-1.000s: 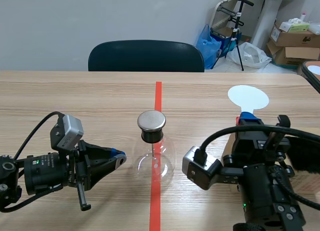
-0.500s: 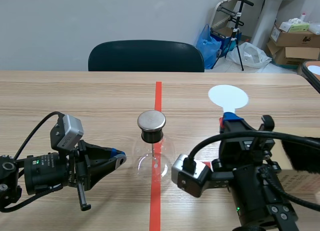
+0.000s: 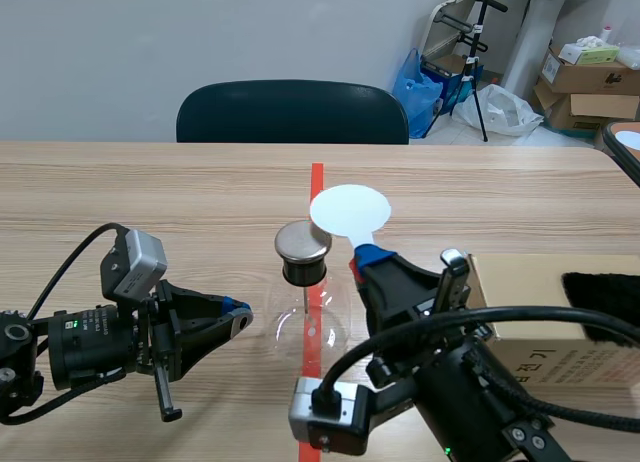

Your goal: Do the electroscope experiment

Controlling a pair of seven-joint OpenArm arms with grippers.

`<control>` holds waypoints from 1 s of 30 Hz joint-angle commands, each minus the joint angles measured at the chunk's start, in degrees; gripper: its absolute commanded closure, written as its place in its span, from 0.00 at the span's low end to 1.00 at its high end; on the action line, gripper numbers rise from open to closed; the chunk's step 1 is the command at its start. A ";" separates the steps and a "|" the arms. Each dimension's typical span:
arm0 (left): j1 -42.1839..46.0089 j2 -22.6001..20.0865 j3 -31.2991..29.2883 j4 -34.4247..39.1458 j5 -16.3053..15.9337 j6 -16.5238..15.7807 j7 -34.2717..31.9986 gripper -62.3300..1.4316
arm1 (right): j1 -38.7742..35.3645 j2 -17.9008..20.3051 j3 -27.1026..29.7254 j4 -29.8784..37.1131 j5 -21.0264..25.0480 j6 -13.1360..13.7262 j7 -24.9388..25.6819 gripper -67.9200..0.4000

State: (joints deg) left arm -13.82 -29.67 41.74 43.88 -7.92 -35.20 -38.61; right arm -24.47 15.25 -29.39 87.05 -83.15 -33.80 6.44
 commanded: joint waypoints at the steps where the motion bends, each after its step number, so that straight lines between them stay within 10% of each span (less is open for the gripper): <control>1: -0.31 0.26 0.09 0.96 -0.59 -0.11 -0.81 0.91 | 0.63 0.46 0.17 0.74 -0.04 -0.61 1.07 0.98; 30: -0.31 0.26 0.09 0.96 -0.59 -0.11 -0.81 0.91 | 0.63 0.46 0.17 0.74 0.00 -0.61 9.84 0.98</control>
State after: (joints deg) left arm -13.82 -29.67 41.74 43.88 -7.92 -35.20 -38.61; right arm -24.47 15.25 -29.36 87.05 -83.15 -33.78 16.27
